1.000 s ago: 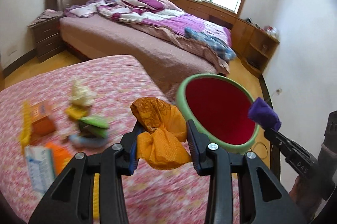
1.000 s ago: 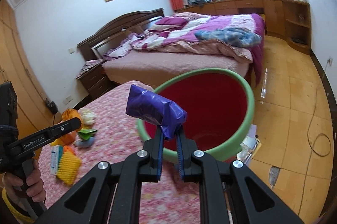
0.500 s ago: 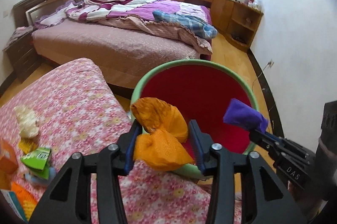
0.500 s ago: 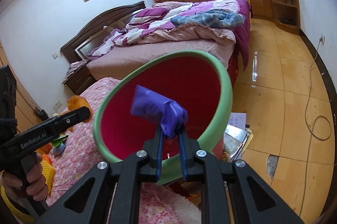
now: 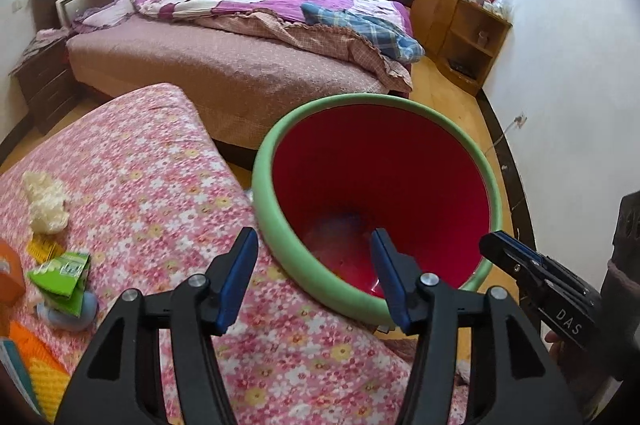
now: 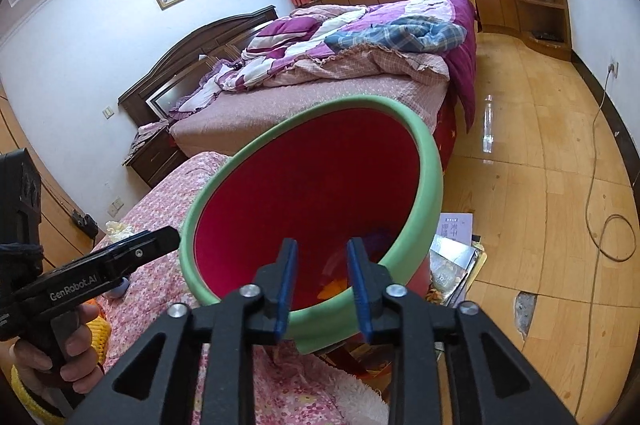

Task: Collect trash
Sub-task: 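Open both tools to drop the items into the red bucket, then move the left tool to the white medicine box and grip it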

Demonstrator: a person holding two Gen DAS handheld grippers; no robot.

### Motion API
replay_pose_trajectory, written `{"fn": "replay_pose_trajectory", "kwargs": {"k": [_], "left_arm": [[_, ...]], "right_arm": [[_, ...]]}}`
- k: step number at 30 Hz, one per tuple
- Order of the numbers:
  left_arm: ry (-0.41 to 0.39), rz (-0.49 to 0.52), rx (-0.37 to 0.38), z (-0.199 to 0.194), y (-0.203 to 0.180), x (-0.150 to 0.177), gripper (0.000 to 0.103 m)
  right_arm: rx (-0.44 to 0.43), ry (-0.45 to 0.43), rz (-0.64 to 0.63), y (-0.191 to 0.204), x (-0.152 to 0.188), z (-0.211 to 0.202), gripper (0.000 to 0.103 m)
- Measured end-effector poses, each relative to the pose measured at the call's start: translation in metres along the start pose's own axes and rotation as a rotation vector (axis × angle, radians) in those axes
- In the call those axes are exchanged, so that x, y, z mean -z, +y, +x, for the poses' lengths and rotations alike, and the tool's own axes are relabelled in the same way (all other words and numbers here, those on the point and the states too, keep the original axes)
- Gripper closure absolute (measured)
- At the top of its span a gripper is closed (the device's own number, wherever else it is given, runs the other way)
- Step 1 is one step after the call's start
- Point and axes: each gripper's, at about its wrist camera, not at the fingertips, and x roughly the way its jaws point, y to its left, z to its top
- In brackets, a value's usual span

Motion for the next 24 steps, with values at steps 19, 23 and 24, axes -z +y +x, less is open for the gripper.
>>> {"fn": "replay_pose_trajectory", "kwargs": {"k": [19, 23, 24], "left_arm": [[-0.054, -0.191, -0.138, -0.083, 0.063, 0.038, 0.044], [-0.059, -0.246, -0.182, -0.101, 0.087, 0.05, 0.044], [-0.054, -0.265, -0.184, -0.104, 0.093, 0.053, 0.044]], "right_arm": [[-0.092, 0.026, -0.065, 0.059, 0.014, -0.022, 0.056], [-0.118, 0.042, -0.086, 0.076, 0.02, -0.024, 0.055], [-0.125, 0.044, -0.089, 0.08, 0.023, -0.024, 0.055]]}}
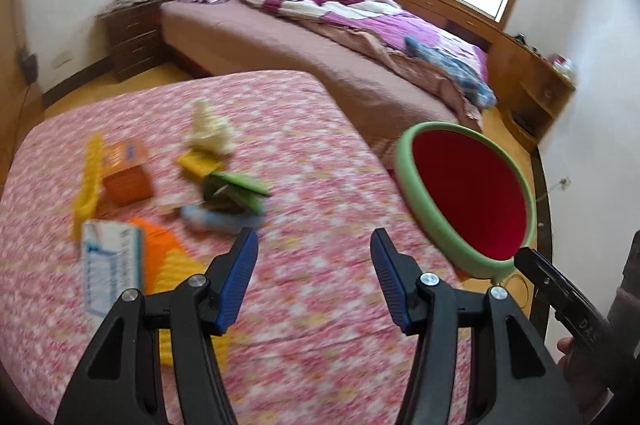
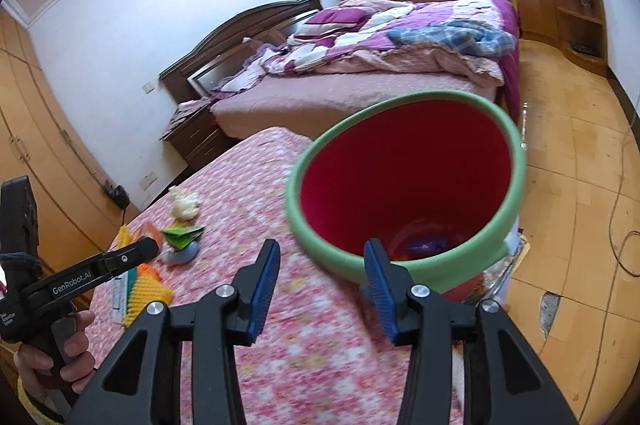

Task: Collect trash
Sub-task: 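Move the left tool to the white medicine box and grip it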

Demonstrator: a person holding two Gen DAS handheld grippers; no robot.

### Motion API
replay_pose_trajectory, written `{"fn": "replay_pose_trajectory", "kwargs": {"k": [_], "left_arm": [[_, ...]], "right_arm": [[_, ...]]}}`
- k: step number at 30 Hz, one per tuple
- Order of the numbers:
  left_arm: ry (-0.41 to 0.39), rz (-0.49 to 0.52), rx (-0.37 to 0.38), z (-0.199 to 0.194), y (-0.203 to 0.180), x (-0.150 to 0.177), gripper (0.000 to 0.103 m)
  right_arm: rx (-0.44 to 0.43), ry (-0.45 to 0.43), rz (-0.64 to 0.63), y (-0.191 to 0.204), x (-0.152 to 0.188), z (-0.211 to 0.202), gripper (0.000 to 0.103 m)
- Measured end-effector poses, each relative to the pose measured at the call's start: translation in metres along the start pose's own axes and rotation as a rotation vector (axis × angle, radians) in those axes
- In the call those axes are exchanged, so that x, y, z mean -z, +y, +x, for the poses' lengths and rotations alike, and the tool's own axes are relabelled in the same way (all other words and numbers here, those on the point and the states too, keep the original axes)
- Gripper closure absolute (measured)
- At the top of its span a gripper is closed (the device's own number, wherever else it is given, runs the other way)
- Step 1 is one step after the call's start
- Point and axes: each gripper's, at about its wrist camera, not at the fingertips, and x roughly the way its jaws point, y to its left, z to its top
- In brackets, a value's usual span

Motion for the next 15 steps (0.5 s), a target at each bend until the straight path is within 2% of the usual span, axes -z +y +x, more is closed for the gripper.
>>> {"fn": "replay_pose_trajectory", "kwargs": {"k": [4, 9, 15], "left_arm": [[0.009, -0.05, -0.012, -0.011, 0.026, 0.007, 0.044], [0.003, -0.082, -0.103, -0.022, 0.056, 0.017, 0.044], [-0.005, -0.147, -0.162, -0.027, 0.092, 0.027, 0.044]], "right_arm": [[-0.021, 0.017, -0.007, 0.013, 0.008, 0.006, 0.054], [-0.044, 0.068, -0.019, 0.029, 0.019, 0.019, 0.054], [-0.069, 0.119, -0.044, 0.045, 0.032, 0.03, 0.054]]}}
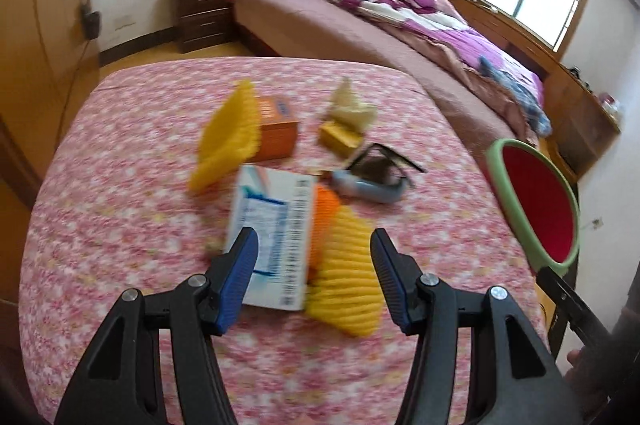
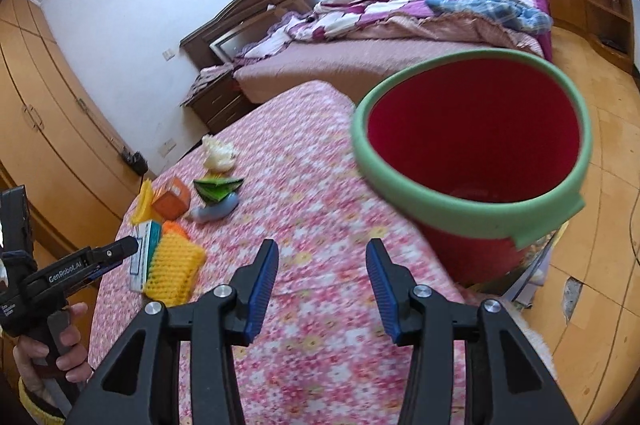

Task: Collect trash
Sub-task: 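Move the left tool to the white medicine box and grip it, then grasp the yellow foam fruit net with the right tool while the left tool holds the box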

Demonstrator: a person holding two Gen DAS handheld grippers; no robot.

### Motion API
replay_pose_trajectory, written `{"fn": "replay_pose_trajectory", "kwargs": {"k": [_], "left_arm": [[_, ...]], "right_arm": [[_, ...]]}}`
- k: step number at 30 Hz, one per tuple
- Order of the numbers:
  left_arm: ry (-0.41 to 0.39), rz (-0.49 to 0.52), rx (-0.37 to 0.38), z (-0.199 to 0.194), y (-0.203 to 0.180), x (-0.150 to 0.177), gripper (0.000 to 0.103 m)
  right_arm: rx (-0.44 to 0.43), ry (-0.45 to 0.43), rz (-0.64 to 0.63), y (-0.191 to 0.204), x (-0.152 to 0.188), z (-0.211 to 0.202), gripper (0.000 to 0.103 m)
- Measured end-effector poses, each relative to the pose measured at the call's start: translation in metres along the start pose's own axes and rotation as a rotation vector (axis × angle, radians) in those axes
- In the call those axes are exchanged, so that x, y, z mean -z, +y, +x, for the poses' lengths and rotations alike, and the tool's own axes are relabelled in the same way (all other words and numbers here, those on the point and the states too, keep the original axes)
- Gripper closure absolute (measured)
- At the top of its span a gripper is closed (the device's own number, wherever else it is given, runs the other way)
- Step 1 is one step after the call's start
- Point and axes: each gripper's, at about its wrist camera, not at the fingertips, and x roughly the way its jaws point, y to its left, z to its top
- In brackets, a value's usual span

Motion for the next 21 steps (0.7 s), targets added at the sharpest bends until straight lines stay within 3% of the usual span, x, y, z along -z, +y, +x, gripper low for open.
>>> {"fn": "replay_pose_trajectory", "kwargs": {"k": [11, 18, 21], "left_arm": [[0.053, -0.02, -0.033, 0.031, 0.027, 0.011, 0.042], [0.061, -0.039, 0.002, 0.038, 0.03, 0.017, 0.042], [0.055, -0.062, 0.017, 0.038, 0.032, 0.018, 0.047]], "right_arm": [[-0.006, 0.058, -0.023, 0.016, 0.009, 0.014, 0.053], [-0.001, 0.067, -0.031, 0.019, 0.012, 0.013, 0.053], [-0.002, 0.073, -0.034, 0.021, 0.014, 0.014, 0.053]]}}
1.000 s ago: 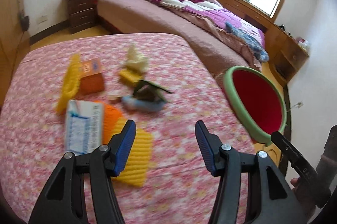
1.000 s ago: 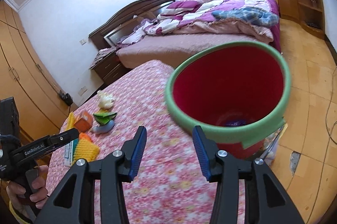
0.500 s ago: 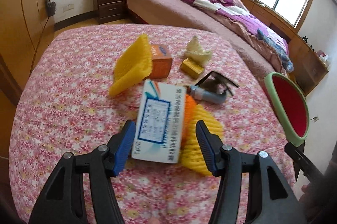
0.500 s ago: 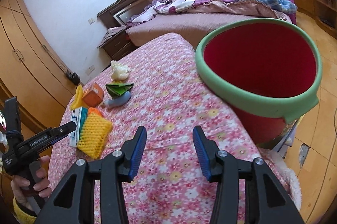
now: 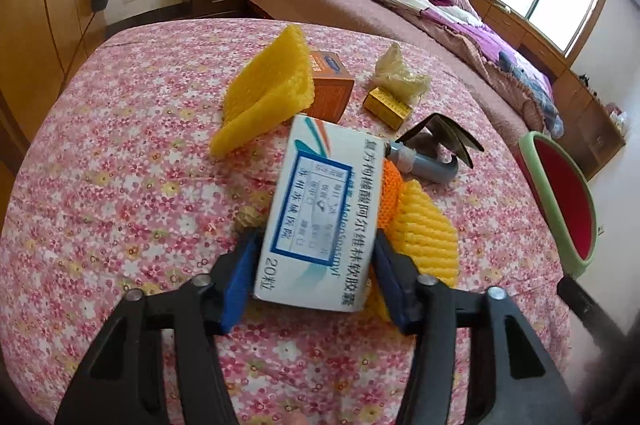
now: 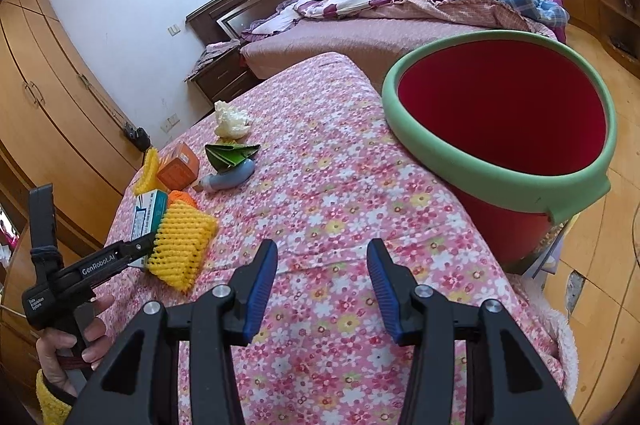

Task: Collect trash
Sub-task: 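Grasp the yellow foam fruit net with the right tool while the left tool holds the box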

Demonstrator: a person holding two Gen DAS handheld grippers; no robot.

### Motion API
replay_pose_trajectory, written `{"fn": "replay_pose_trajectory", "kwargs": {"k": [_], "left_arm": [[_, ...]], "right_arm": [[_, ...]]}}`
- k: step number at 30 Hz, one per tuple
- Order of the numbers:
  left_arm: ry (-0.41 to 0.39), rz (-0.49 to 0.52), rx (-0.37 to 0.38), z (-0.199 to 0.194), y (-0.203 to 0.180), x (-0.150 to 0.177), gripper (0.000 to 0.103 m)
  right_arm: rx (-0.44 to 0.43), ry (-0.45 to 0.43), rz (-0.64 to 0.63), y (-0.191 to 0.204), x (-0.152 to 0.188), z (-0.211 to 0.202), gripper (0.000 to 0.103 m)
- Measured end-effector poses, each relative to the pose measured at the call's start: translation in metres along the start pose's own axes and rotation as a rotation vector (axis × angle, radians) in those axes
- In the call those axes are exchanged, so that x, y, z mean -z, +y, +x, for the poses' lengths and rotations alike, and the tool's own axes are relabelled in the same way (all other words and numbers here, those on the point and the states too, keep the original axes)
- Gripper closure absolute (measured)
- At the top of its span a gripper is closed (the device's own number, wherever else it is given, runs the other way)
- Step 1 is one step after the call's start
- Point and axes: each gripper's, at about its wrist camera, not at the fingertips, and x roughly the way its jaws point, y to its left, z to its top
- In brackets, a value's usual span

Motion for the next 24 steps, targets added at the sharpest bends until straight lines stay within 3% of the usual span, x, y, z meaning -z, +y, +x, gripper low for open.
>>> {"fn": "replay_pose_trajectory", "kwargs": {"k": [12, 24], "left_arm": [[-0.074, -0.042, 0.068, -0.038, 0.023, 0.006, 0.048], [-0.122, -0.137, -0.009, -0.069, 0.069, 0.013, 0.048]], "right_arm": [[-0.028, 0.01, -0.067, 0.027, -0.001, 0.0, 0.053], [-0.104, 0.053, -0.155, 0.087, -0.002, 0.019, 0.053]]}}
